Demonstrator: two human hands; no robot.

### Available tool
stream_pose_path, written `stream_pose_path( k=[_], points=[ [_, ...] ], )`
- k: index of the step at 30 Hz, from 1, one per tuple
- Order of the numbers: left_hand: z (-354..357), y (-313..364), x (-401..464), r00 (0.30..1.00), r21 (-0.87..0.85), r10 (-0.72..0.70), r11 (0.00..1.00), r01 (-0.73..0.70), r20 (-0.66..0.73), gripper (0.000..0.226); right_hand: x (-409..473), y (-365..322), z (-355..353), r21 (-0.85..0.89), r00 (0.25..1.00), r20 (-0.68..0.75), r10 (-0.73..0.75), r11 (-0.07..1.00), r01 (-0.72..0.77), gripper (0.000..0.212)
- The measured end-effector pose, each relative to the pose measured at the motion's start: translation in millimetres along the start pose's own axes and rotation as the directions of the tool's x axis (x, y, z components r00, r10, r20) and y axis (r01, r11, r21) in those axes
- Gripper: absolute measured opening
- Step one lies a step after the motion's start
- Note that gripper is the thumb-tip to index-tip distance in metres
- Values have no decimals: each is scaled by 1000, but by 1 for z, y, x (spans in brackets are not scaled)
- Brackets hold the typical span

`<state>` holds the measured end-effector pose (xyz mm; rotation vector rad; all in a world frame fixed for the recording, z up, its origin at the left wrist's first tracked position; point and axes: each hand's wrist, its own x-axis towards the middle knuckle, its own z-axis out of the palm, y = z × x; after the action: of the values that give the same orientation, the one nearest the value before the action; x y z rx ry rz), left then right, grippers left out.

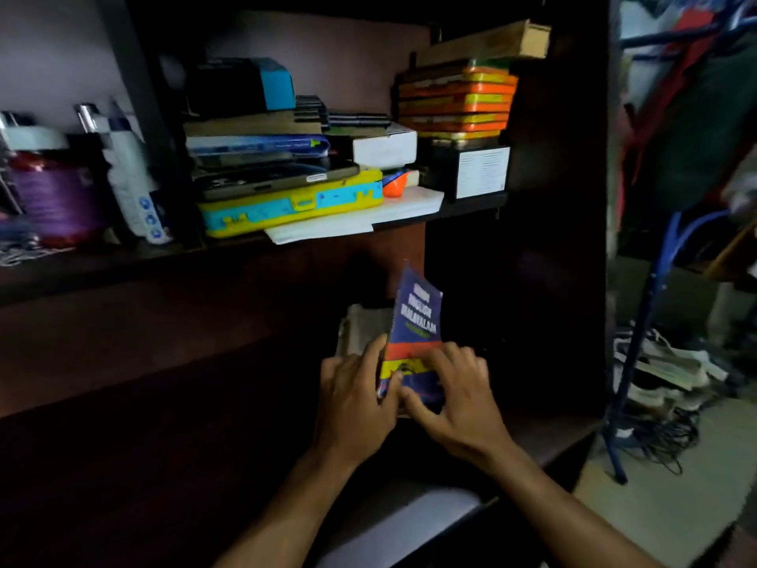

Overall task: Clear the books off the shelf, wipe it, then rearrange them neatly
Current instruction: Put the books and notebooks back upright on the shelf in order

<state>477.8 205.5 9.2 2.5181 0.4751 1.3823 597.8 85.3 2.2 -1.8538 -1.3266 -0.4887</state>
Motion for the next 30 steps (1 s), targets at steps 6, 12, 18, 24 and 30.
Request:
stream_pose_path(
  k=[6,12,18,24,30],
  points=[
    [1,13,-11,901,-366,208,929,-60,380,69,-9,1,-10,336,988,-67,137,936,-106,47],
    [13,-24,7,903,-152,342,938,-312,260,68,-1,7,-6,347,946,-232,225,928,-136,18],
    [6,-46,19,998,-158,37,986,-45,-55,44,18,47,1,309,812,-412,413,902,-302,22],
    [13,-55,15,957,-166,-151,967,196,248,71,72,74,34,135,805,-311,505,862,-489,10],
    [16,-58,14,966,-169,-104,975,146,239,65,103,88,58,200,726,-311,614,789,-582,9]
  ],
)
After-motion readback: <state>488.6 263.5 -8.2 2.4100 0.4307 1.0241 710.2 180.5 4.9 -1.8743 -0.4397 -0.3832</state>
